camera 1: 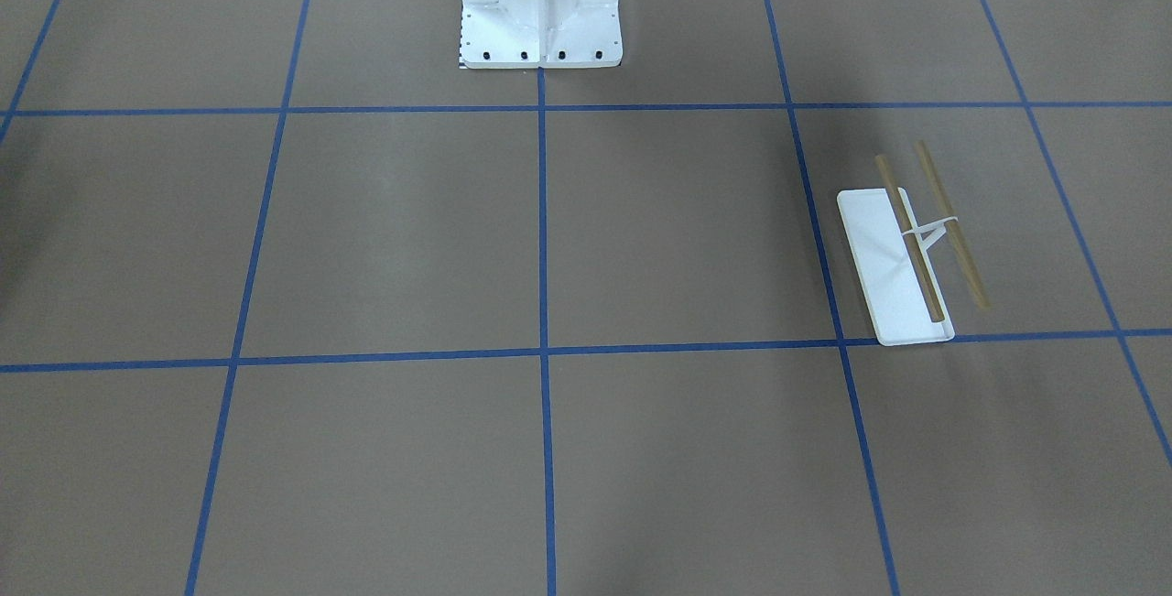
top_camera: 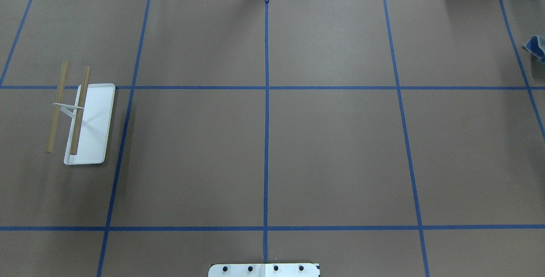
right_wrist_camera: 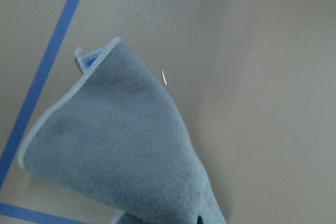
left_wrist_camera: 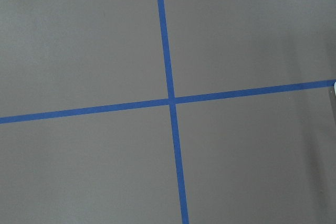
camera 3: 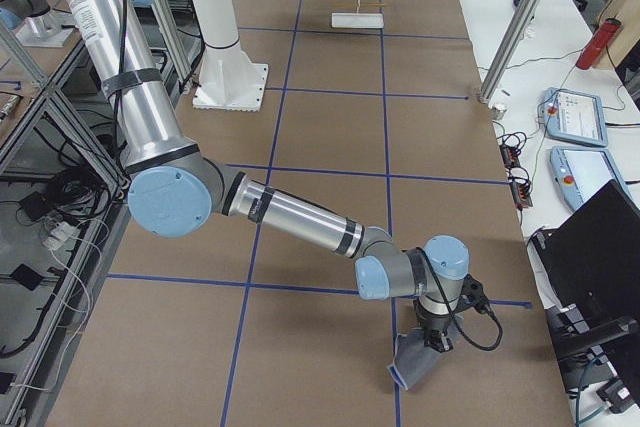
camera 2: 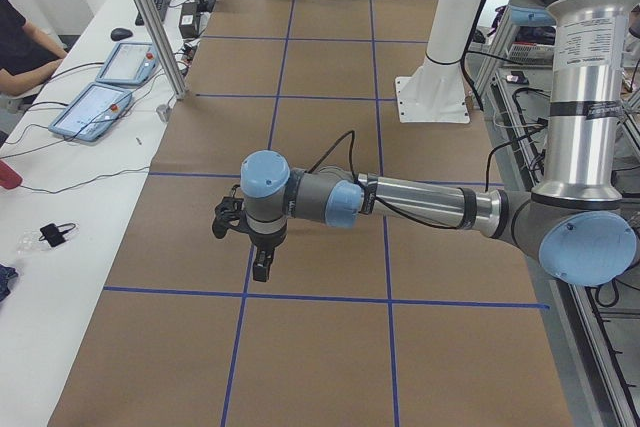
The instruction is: Hang towel on rack
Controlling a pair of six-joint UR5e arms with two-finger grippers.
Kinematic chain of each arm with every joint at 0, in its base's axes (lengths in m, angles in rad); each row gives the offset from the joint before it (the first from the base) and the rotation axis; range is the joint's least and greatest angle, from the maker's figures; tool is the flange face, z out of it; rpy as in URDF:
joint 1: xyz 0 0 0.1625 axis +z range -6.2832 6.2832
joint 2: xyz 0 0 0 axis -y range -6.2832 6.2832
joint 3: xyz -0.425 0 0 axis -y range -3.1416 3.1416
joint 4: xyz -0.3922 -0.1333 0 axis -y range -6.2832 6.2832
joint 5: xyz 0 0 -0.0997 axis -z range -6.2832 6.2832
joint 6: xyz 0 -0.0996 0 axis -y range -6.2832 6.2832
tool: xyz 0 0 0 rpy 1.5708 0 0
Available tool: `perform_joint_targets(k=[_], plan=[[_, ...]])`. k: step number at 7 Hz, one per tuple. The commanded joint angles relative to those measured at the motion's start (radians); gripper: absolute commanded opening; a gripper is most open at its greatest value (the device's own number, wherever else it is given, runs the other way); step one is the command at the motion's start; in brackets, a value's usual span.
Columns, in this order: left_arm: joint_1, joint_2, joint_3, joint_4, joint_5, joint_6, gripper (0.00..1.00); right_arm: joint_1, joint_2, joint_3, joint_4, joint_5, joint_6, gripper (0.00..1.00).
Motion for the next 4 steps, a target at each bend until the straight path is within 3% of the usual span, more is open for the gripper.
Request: perform_joint_targets(k=[1, 2, 4], plan=[[0.002, 0.0, 0.006, -0.003, -0.001, 0.0, 0.98, 0.006, 0.031, 0.108, -0.009, 0.005, 0.002, 0.0], [0.002, 0.0, 0.01, -0.003, -0.001, 0.0, 0.98, -0.024, 0.037, 0.186, -0.063, 0.029, 0.006, 0.0], [0.002, -0.014, 0.015, -0.003, -0.001, -0.005, 0.98, -0.101, 0.06, 0.458, -0.26, 0.102, 0.115, 0.0]])
